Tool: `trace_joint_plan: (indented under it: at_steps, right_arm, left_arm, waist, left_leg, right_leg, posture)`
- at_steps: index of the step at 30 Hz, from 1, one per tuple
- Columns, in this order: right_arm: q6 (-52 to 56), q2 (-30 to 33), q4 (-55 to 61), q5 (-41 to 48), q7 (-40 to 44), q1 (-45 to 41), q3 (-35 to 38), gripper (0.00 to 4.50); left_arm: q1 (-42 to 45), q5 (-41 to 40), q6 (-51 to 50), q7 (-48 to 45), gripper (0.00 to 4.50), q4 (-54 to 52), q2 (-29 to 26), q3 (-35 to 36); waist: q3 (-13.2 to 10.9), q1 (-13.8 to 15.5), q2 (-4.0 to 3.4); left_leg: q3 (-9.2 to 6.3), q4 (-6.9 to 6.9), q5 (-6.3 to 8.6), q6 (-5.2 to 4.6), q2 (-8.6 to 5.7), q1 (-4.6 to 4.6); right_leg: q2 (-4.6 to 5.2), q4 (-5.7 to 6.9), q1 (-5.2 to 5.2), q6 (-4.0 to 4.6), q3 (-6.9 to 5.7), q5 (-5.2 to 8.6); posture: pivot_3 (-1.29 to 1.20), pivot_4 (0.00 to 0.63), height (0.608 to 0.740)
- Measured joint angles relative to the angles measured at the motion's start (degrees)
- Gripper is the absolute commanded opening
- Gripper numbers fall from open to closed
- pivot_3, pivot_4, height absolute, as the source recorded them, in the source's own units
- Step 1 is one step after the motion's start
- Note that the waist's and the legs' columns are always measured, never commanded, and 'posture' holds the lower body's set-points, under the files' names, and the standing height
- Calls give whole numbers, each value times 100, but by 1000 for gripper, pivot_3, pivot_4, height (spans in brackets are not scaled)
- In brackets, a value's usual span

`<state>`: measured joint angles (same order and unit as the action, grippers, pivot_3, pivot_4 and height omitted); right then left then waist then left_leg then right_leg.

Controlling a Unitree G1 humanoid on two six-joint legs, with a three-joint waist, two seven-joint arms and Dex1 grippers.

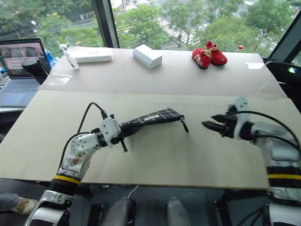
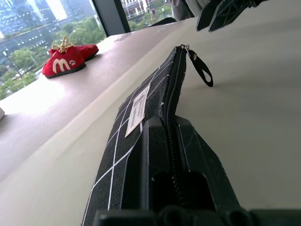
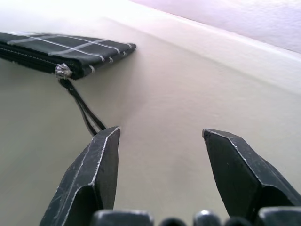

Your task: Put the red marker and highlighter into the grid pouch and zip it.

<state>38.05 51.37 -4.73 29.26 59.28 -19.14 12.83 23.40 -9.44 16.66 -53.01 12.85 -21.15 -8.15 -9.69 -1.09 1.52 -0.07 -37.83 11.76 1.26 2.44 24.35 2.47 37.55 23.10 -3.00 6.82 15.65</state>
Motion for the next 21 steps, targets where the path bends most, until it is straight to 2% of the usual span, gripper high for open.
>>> trace_joint_plan:
  at_steps: [2, 5, 7, 8, 9, 11, 12, 16, 17, 21]
  right_arm:
    - [170, 177, 396, 359, 408, 566, 273, 3112]
    - [329, 150, 752, 598, 525, 1064, 432, 3112]
    - [379, 88, 914, 650, 432, 1194, 469, 3172]
    - [383, 47, 989, 678, 382, 1223, 476, 3172]
    - [385, -34, 1128, 698, 264, 1291, 484, 3172]
    - [388, -82, 1207, 701, 168, 1348, 480, 3172]
    - [393, -115, 1246, 702, 119, 1377, 476, 3172]
    - [393, -148, 1325, 704, -14, 1546, 472, 3172]
    - [393, -148, 1322, 704, -37, 1558, 473, 3172]
    - [389, -114, 1125, 696, -60, 1525, 508, 3172]
  left_arm:
    - [180, -18, 272, -277, 0, 343, 4, -27]
    - [635, -37, 801, -793, 0, 1076, 57, -101]
    - [967, -21, 1204, -1057, 758, 1619, 128, -153]
    - [1104, 4, 1361, -1144, 939, 1870, 156, -172]
    - [1320, 31, 1588, -1289, 1479, 2302, 207, -181]
    - [1408, 24, 1646, -1410, 2014, 2531, 231, -180]
    - [1440, 18, 1668, -1486, 2506, 2665, 248, -177]
    - [1389, -123, 1520, -1672, 3824, 2700, 332, -156]
    - [1283, -211, 1295, -1640, 4269, 2503, 332, -108]
    - [665, -935, -410, -1357, 4269, 1099, 296, 73]
  waist:
    - [0, 30, 1]
    - [0, 7, 1]
    - [0, -10, 1]
    - [0, -17, 1]
    - [0, -23, 1]
    - [0, -29, 1]
    - [0, -25, 2]
    - [-1, 4, 2]
    - [0, 5, 2]
    - [0, -4, 2]
  left_leg:
    - [0, -2, 0, 0, 0, -1]
    - [7, -8, -1, 1, -7, -5]
    - [6, -9, -2, 0, -8, -7]
    - [5, -9, -2, 0, -8, -7]
    - [2, -8, -2, 0, -7, -4]
    - [3, -8, -1, 0, -8, 1]
    - [2, -8, -1, -1, -9, 1]
    - [2, -8, -1, -1, -12, 5]
    - [2, -8, -1, 0, -11, 4]
    - [0, -8, -1, -1, -8, 3]
  right_leg:
    - [-1, -1, -5, 0, -1, 0]
    - [2, 1, -8, -5, 11, -1]
    - [1, 2, -7, -6, 13, -1]
    - [0, 3, -6, -7, 13, -1]
    - [-1, 2, -5, -8, 11, 0]
    - [0, 0, -2, -10, 13, 1]
    - [1, 0, -3, -11, 11, 2]
    - [4, 0, -1, -11, 12, 2]
    - [4, 1, -1, -11, 12, 2]
    - [3, 6, 0, -12, 11, 2]
  posture:
    - [0, 150, 729]
    - [0, 150, 729]
    - [0, 150, 729]
    - [0, 150, 729]
    - [0, 150, 729]
    - [0, 150, 729]
    - [0, 150, 729]
    - [0, 150, 729]
    - [0, 150, 729]
    - [0, 150, 729]
